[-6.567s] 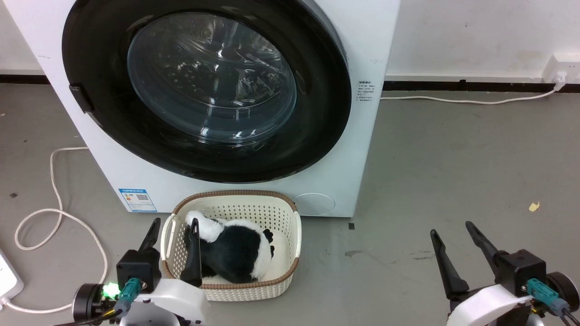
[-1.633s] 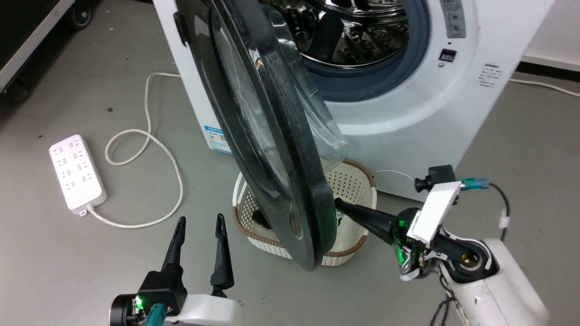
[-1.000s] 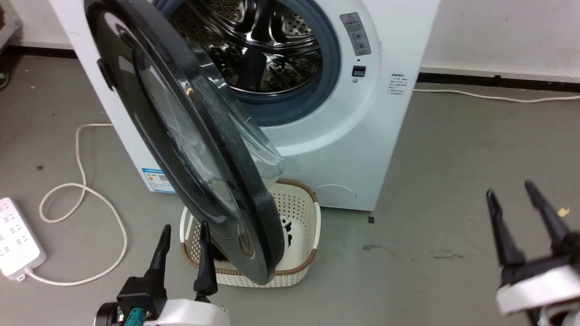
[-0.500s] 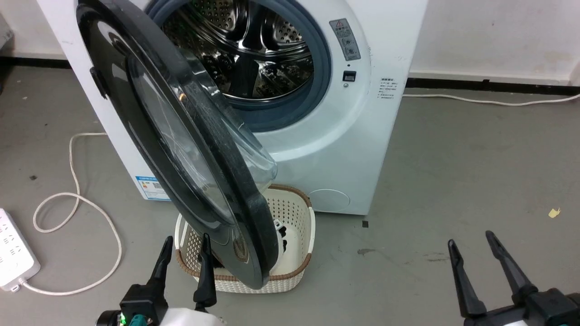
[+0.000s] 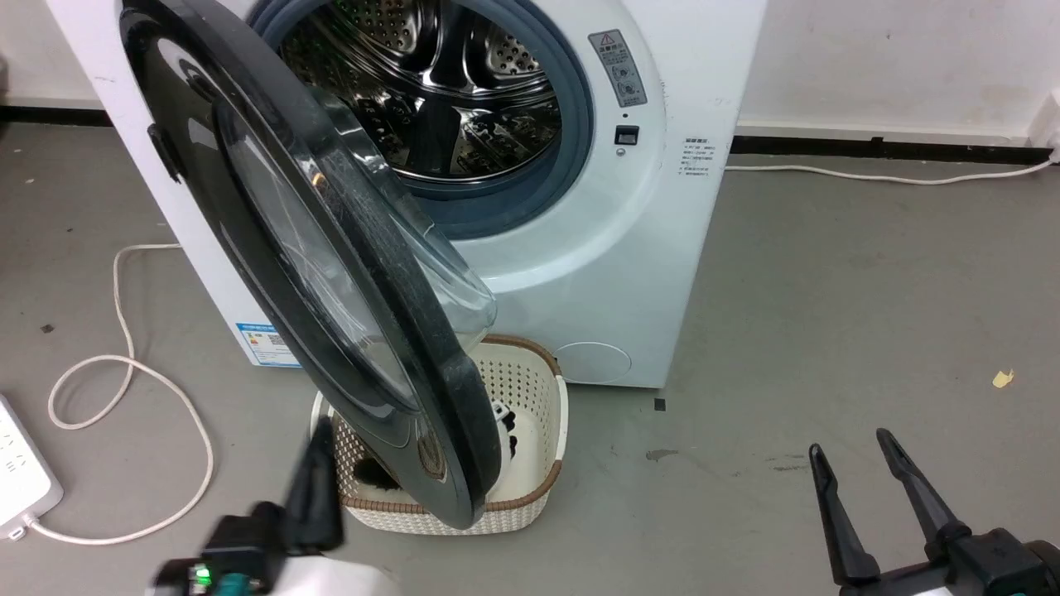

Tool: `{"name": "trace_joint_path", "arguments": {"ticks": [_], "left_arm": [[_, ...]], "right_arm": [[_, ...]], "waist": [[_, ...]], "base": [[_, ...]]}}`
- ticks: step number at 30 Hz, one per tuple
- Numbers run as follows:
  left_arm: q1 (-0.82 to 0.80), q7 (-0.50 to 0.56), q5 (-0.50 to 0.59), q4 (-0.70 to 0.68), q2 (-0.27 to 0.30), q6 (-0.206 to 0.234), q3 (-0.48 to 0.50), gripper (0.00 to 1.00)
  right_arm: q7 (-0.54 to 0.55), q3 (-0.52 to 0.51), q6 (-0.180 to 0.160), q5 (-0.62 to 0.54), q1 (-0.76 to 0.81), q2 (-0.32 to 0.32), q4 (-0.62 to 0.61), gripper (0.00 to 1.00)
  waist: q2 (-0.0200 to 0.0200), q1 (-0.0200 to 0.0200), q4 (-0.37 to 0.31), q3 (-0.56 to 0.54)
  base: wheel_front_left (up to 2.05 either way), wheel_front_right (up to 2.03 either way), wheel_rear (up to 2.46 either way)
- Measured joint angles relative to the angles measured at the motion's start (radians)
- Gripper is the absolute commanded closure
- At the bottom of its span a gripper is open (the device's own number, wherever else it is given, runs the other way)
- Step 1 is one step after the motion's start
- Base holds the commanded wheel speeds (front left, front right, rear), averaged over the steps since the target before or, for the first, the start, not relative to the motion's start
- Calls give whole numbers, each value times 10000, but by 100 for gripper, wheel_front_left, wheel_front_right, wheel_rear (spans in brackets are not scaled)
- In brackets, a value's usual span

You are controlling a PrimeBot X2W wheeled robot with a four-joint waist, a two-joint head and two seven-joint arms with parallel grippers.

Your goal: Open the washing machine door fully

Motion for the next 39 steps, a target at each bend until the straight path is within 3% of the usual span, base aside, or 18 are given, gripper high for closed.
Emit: {"name": "trace_joint_path", "arguments": {"ticks": [12, 17, 24, 31, 39], "left_arm": [[-931, -8, -617, -3110, 6, 408, 980, 100], [-1806, -12, -359, -4571, 6, 382, 451, 100], [-1832, 460, 382, -4307, 15, 42, -1151, 100], [-1474, 1534, 349, -2846, 6, -376, -2644, 100], [-1431, 2119, 71, -600, -4, -240, -3384, 100]], "right_arm": [[0, -92, 0, 19, -90, 13, -10, 0], [0, -56, 0, 69, -160, 19, -31, 0], [0, -42, 0, 221, -245, 29, -75, 0], [0, -54, 0, 347, -276, 40, -128, 0], [0, -56, 0, 479, -447, 52, -282, 0]], "waist": [[0, 0, -138, 4], [0, -1, -263, 41], [0, 0, -377, 64], [0, 0, -444, 211], [0, 0, -476, 453]], "base": [[0, 0, 0], [0, 0, 0], [0, 0, 0], [0, 0, 0], [0, 0, 0]]}}
